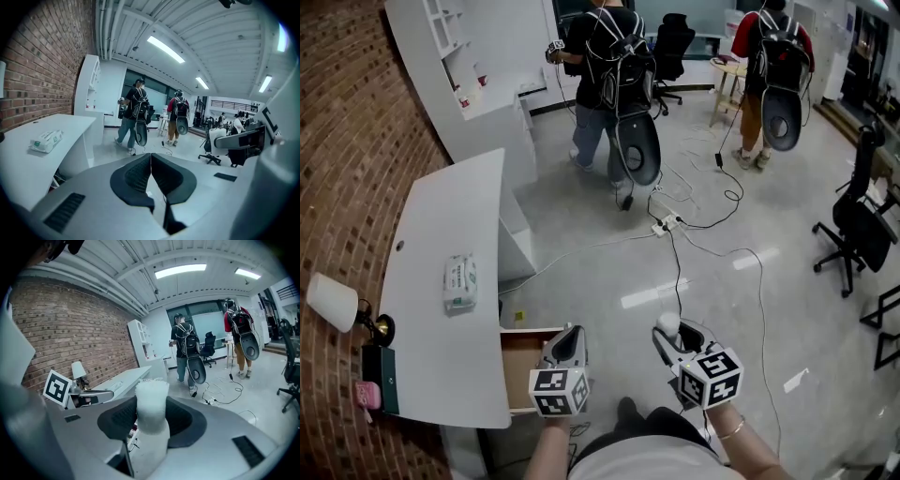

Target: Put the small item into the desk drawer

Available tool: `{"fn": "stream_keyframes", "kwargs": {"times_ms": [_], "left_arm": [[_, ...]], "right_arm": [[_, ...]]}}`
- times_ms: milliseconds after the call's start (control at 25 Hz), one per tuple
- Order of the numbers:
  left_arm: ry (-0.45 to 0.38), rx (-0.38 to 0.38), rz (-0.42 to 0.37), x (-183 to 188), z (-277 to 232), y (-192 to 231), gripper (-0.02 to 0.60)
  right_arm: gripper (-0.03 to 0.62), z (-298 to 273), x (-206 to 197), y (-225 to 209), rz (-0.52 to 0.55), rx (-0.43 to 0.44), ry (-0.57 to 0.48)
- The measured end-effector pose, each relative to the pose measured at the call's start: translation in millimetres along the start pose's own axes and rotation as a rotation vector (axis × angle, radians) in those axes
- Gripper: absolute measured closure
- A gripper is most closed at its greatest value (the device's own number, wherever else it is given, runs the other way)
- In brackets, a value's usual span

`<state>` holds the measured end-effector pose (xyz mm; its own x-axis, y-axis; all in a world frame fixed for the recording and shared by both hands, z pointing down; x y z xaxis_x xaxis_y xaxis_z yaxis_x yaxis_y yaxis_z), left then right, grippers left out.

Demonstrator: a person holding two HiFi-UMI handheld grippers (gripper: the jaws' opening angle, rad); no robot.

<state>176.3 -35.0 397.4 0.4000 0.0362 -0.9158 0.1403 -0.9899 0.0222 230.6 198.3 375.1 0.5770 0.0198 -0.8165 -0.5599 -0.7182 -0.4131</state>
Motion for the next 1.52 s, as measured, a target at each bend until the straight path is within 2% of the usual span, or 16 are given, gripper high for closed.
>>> {"fn": "stream_keyframes", "kwargs": {"times_ms": [280, 520, 840, 1080, 1280, 1520], "left_arm": [[0.012, 0.015, 0.022, -2, -8, 18, 0.560], [0.007, 0.097, 0.061, -7, -12, 43, 0.560], [0.010, 0.339, 0.165, -12, -3, 87, 0.560], [0.012, 0.545, 0.251, -19, 13, 98, 0.559], [0.011, 0.715, 0.321, -32, 40, 106, 0.560], [0.009, 0.944, 0.421, -62, 92, 98, 0.560]], "right_arm": [[0.411, -27, 6, 7, 0.006, 0.028, 0.036], [0.411, -70, 17, 14, 0.043, 0.116, 0.080], [0.411, -159, 45, 39, 0.150, 0.348, 0.196], [0.411, -213, 52, 61, 0.232, 0.531, 0.314], [0.411, -248, 39, 99, 0.304, 0.681, 0.420], [0.411, -261, 6, 157, 0.408, 0.873, 0.540]]}}
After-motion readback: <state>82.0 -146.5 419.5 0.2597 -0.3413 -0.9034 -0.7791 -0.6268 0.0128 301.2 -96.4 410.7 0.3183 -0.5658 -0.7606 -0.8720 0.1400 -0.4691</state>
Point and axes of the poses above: the fingertips, and each gripper's own axes: z backward along the fingers, y to its left, x out of its top, the point moved 8 cm from there along z, backward along the fingers, and after that the axes turned 10 degrees about -z, right-handed, at the moved point
